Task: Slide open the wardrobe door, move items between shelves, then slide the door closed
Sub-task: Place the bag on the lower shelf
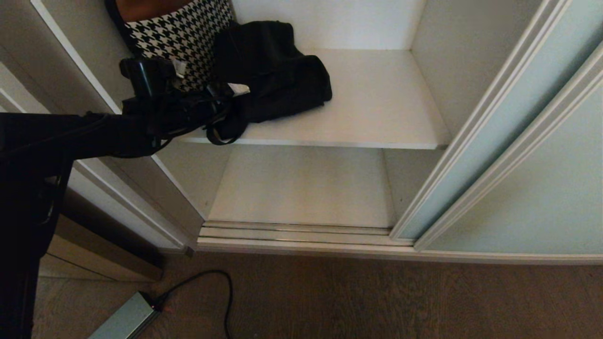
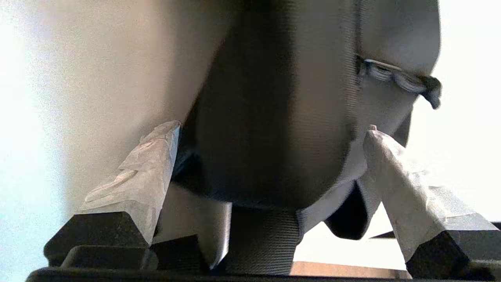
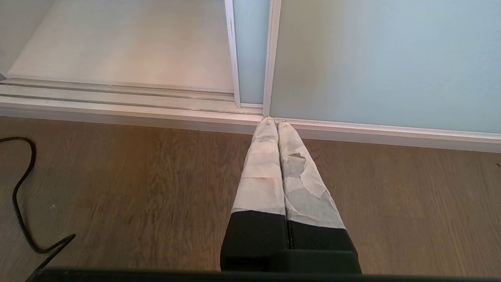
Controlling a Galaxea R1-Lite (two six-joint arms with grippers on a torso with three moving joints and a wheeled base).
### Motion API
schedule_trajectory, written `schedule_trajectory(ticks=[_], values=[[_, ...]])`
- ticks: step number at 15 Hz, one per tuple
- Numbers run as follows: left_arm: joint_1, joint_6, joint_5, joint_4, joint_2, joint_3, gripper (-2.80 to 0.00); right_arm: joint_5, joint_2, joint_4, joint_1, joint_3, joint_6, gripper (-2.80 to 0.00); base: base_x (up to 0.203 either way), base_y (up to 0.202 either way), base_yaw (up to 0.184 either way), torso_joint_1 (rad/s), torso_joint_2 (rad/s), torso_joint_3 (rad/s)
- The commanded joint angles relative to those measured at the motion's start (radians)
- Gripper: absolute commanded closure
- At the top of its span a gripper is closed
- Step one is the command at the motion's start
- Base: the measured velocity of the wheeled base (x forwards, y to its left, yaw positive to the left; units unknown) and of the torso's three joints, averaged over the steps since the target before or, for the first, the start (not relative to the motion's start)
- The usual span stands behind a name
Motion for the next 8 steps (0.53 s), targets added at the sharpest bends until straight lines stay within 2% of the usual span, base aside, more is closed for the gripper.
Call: schedule_trajectory(ticks=[1, 7, 8], values=[[-0.014, 0.001, 0.001, -0.005, -0.016, 0.0, -2.8, 0.0, -0.002, 0.0, 0.0, 0.0, 0.0, 0.0, 0.0, 0.0, 0.0, 0.0, 0.0, 0.0], [-0.028, 0.004, 0.003, -0.016, -0.015, -0.002, -2.8, 0.0, -0.002, 0.0, 0.0, 0.0, 0.0, 0.0, 0.0, 0.0, 0.0, 0.0, 0.0, 0.0], [-0.029, 0.004, 0.003, -0.016, -0.013, -0.002, -2.8, 0.0, -0.002, 0.0, 0.0, 0.0, 0.0, 0.0, 0.129, 0.0, 0.0, -0.002, 0.0, 0.002]])
